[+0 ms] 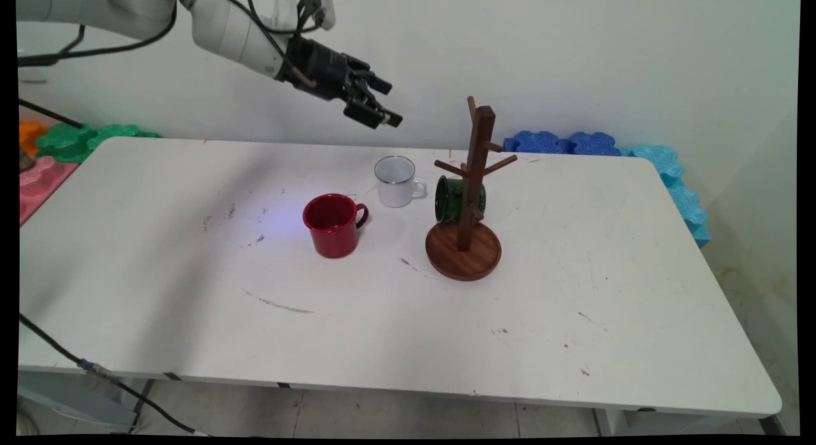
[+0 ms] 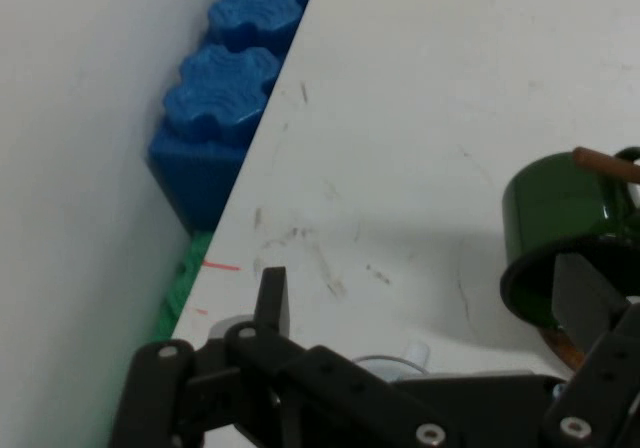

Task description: Pick up the green mug from the rack

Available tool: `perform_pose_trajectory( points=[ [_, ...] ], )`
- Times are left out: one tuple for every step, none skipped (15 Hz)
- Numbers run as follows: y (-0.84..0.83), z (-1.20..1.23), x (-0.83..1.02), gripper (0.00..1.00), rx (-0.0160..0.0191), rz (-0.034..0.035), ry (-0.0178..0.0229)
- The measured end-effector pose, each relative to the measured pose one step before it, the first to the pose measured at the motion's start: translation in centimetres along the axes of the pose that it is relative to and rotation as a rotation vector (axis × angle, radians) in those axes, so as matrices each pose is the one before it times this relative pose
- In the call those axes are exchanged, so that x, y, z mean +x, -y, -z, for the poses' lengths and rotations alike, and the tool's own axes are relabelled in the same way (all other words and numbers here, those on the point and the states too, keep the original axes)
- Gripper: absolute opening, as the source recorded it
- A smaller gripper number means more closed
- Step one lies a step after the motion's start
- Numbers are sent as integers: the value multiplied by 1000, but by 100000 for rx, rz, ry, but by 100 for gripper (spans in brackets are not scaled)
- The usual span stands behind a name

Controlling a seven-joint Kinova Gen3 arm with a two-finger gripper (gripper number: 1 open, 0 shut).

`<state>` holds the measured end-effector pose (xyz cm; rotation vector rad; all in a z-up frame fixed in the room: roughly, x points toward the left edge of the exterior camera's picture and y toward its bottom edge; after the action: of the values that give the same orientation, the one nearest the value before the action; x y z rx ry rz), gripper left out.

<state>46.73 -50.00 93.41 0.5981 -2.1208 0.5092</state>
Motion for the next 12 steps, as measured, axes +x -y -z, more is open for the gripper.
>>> perform_pose_trajectory(
  points=[
    [-264, -419, -406, 100, -439, -785, 433],
    [-245, -381, -304, 100, -377, -615, 319],
    [-295, -467, -329, 100, -458, -718, 389],
    [-245, -414, -249, 100, -365, -613, 330],
    [-283, -512, -269, 100, -431, -645, 349],
    [-259, -523, -238, 100, -364, -717, 316],
    [-245, -524, -230, 100, -325, -778, 306],
    [-234, -558, -213, 100, -337, -898, 281],
    [-178, -512, -162, 100, -224, -915, 201],
    [-168, -493, -159, 100, -182, -980, 201],
    [-198, -597, -183, 100, -214, -1336, 210],
    [-108, -360, -77, 100, -159, -852, 96]
  ],
)
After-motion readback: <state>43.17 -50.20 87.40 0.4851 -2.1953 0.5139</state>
